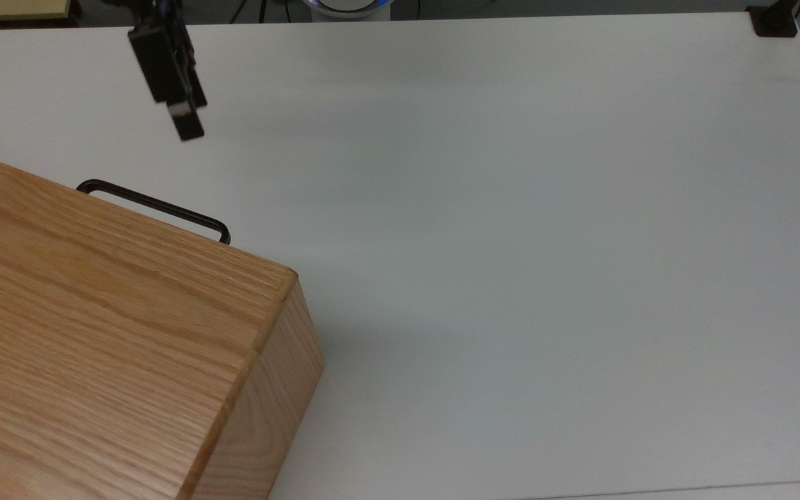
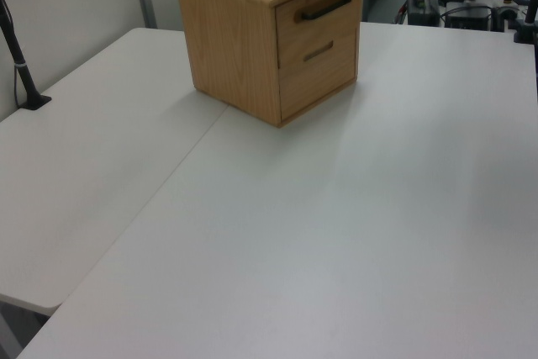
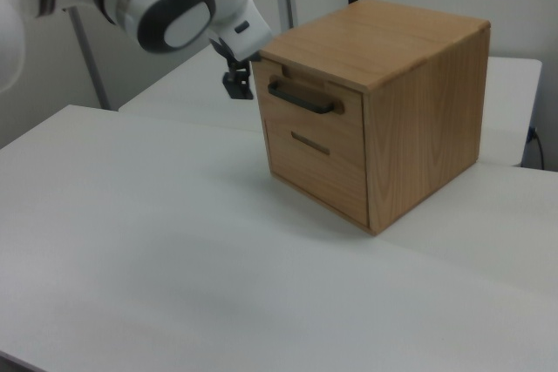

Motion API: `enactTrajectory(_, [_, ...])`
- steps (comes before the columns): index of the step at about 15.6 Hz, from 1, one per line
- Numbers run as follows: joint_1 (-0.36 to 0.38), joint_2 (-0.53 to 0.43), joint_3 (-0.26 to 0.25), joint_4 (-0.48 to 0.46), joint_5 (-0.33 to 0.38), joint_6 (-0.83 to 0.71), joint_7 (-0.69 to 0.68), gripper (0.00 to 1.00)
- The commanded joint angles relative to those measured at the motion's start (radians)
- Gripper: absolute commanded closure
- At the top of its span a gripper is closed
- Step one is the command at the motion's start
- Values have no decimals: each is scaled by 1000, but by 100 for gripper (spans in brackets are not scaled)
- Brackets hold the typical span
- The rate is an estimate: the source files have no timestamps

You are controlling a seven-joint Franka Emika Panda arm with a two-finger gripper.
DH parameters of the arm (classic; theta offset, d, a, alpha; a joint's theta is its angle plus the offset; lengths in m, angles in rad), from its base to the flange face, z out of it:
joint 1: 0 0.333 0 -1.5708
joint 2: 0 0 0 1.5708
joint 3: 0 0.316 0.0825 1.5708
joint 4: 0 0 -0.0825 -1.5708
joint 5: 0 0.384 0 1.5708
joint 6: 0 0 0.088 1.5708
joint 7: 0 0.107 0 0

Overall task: Open the drawer by sliding it
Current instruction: 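Move the open gripper down toward the black handle of the upper drawer, then close the gripper around the black drawer handle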

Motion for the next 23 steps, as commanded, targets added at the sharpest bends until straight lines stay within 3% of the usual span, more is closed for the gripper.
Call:
enactTrajectory(1, [-9,42,3,-6,12,110,56,28])
enactTrajectory(6, [-14,95,3,-6,7,196,77,34])
enactTrajectory(9, [-15,115,3,-6,6,210,77,59])
enactTrajectory(11, [-15,125,3,-4,4,211,79,59])
enactTrajectory(14, [-15,136,3,-4,3,213,77,71])
enactTrajectory(17, [-24,153,3,16,6,213,77,71])
enactTrajectory(19, [-27,155,3,22,3,211,77,83])
enactTrajectory(23, [-27,144,3,16,-13,207,72,95])
